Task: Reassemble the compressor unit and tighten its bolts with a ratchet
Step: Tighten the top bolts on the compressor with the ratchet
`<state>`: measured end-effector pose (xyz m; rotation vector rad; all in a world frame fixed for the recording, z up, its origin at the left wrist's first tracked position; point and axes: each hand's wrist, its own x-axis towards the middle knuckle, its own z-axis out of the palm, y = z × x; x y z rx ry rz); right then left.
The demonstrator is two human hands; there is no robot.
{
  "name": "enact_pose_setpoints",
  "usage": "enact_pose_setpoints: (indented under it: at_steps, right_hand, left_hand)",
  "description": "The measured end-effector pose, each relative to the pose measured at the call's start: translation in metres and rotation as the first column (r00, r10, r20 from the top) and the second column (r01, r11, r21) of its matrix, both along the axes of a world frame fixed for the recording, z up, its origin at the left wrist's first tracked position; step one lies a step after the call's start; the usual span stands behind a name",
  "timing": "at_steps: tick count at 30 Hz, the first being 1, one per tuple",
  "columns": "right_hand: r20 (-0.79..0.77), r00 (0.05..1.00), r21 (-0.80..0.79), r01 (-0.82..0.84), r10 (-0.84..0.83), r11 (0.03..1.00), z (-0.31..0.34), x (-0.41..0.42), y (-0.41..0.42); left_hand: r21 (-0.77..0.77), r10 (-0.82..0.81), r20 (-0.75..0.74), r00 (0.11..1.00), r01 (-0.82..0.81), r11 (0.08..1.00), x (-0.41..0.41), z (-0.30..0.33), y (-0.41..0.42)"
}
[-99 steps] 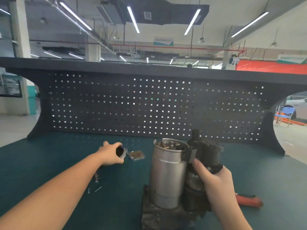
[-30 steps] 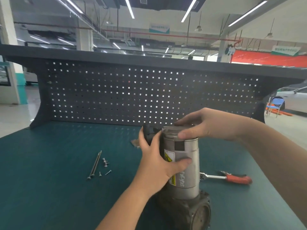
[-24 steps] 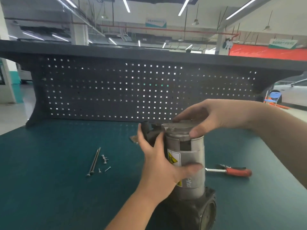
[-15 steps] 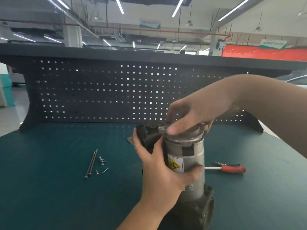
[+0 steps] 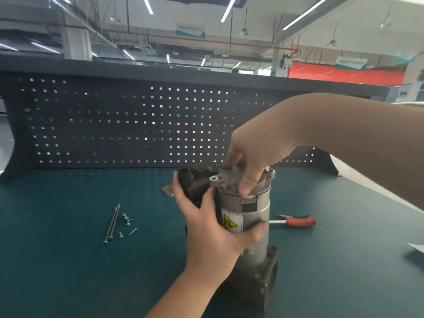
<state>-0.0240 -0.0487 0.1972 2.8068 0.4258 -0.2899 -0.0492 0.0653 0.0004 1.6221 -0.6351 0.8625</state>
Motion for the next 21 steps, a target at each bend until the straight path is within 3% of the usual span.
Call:
enact_pose_setpoints:
  at_steps: [3,7,9,10,13,15,18,21]
  right_hand:
    - [0.102,0.994,-0.037,-0.037,0.040,0.999,0.001,-0.014,0.008]
    - [0.083,0.997,-0.104,0.004,0.004,0.995,0.009,-0.040,0.013]
    - [0.057,0.998,-0.009,0.021,-0.021,1.000,0.005,-0.049,0.004]
    - [0.041,0.998,0.127,0.036,-0.042,0.991,-0.002,-0.053,-0.001]
    - [0.134,0.987,0.618,-0.011,-0.091,0.786,-0.039,-0.060,-0.006]
    - [0.281,0.942,0.799,-0.123,-0.185,0.588,-0.067,-0.061,-0.003]
    - [0.432,0.832,0.881,-0.308,-0.348,0.358,-0.099,-0.058,0.002]
    - [0.595,0.679,0.803,-0.518,-0.430,0.294,-0.124,-0.057,0.009]
  left_hand:
    - [0.003,0.000,-0.009,1.000,0.000,1.000,0.000,0.001,0.000]
    - [0.009,0.014,-0.009,1.000,-0.014,1.000,-0.001,0.000,-0.001]
    - [-0.004,0.038,-0.009,0.999,-0.038,0.999,-0.001,-0.001,-0.001]
    - [-0.011,0.048,-0.016,0.999,-0.049,0.999,-0.001,-0.001,-0.001]
    - [-0.004,0.060,-0.075,0.995,-0.060,0.998,-0.005,0.002,0.000]
    - [0.011,0.069,-0.091,0.993,-0.068,0.998,-0.007,0.001,0.000]
    - [0.008,0.043,-0.082,0.996,-0.042,0.999,-0.006,-0.002,0.002]
    - [-0.054,-0.045,0.020,0.999,0.046,0.997,-0.002,-0.007,0.010]
